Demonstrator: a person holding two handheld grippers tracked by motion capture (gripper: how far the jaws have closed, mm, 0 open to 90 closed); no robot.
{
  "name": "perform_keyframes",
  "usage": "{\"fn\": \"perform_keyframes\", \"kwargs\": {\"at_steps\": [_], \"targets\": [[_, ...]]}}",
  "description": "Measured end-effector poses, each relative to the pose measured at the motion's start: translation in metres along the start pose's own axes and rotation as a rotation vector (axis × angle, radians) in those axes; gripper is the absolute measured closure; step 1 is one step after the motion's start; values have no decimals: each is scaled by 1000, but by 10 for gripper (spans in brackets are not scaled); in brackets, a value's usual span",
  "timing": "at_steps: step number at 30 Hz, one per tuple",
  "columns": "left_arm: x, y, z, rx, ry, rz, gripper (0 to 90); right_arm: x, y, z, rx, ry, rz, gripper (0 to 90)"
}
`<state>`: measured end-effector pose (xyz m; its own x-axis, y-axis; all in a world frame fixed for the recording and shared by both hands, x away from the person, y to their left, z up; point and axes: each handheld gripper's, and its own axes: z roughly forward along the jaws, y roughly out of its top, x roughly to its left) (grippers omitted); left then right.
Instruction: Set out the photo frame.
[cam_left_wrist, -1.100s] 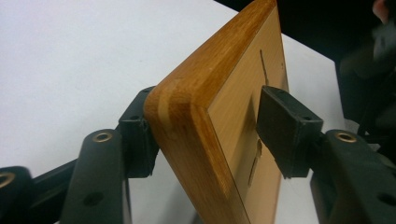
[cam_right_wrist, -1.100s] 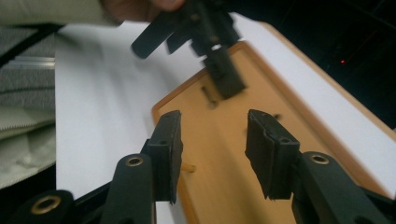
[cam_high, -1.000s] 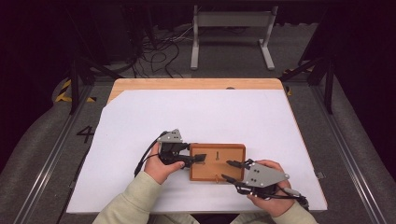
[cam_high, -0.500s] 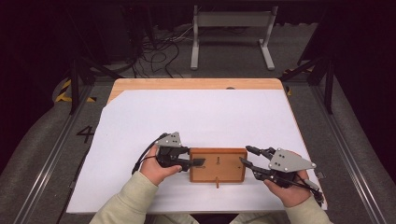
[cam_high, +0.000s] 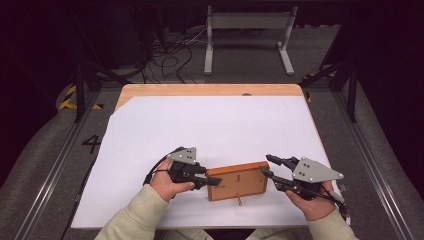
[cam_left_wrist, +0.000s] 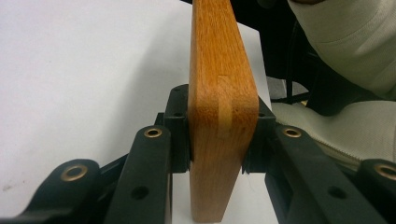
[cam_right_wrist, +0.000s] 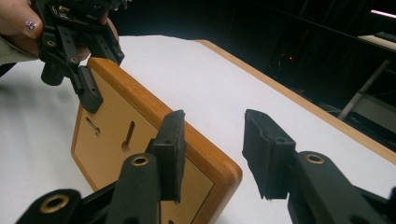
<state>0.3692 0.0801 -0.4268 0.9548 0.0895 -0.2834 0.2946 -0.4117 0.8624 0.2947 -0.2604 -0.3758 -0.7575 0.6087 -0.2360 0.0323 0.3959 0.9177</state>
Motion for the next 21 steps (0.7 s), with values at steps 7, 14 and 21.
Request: {"fn": "perform_keyframes", "kwargs": {"at_steps": [7,14,21], "targets": [[-3,3,-7,-35,9,-2,696,-3,-1,-2,-6,-11,8,611],[-11,15,-18,-93,147,96,696,-2,-3,0,1,1,10,606],[-1,13,-20,-117,339,197,695,-1,-4,0,4,9,15,602]]}}
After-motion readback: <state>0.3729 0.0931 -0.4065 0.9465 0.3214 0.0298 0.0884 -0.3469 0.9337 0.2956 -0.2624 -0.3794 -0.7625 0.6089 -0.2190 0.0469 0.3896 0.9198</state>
